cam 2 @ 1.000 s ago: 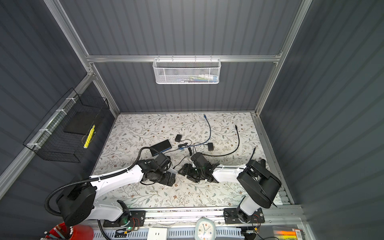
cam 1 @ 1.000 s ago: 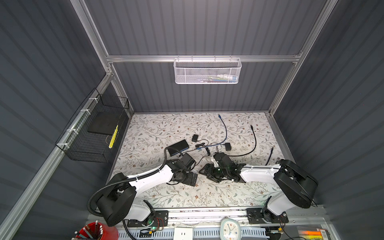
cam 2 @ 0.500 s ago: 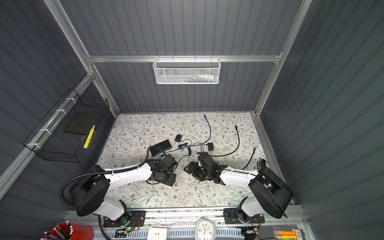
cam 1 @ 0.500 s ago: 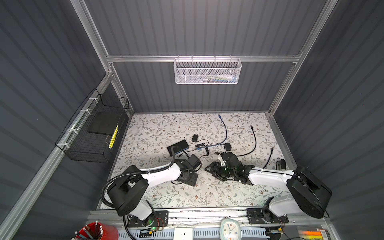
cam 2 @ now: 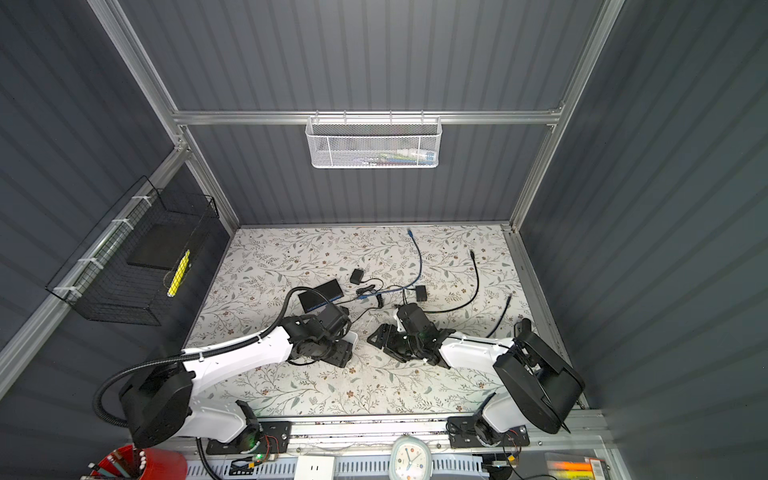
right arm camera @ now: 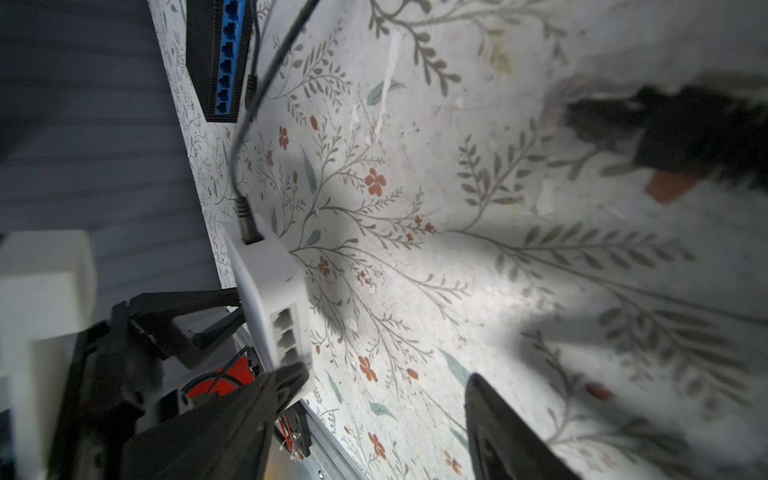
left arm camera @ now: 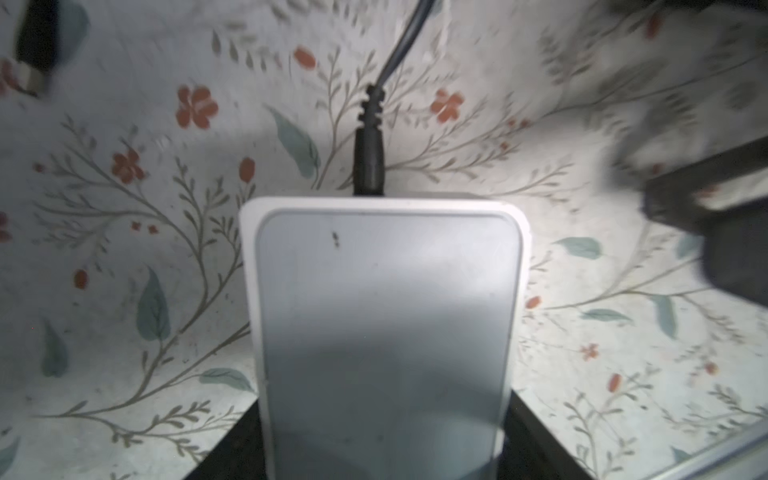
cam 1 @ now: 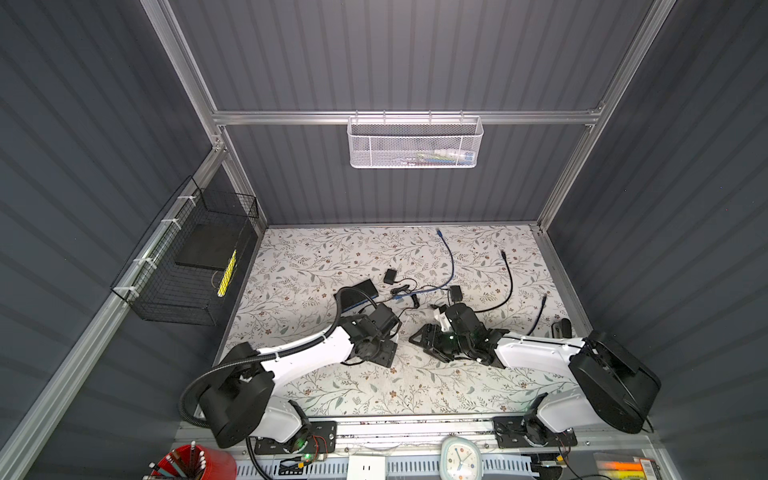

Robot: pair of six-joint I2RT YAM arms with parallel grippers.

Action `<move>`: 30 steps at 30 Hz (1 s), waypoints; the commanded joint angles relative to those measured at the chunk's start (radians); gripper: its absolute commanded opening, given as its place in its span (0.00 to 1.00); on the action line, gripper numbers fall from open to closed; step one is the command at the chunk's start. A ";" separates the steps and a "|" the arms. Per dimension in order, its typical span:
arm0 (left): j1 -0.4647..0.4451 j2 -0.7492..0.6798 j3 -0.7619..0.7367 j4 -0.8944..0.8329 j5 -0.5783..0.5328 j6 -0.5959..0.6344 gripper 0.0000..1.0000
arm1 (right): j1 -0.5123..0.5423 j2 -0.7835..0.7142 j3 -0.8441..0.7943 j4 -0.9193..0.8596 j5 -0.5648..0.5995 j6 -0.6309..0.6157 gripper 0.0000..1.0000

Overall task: Insert the plug into the switch port
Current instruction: 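Carry the router toward the right gripper with the left gripper while the right gripper approaches, then tilt the router upright with the left gripper while the right gripper rises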

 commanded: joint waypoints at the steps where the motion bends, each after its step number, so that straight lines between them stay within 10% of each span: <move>1: -0.006 -0.065 0.064 0.004 0.024 0.049 0.42 | -0.013 0.012 0.059 0.040 -0.058 -0.013 0.72; 30: -0.006 -0.047 0.144 -0.012 0.032 0.054 0.40 | -0.014 -0.092 0.149 -0.102 -0.018 -0.087 0.71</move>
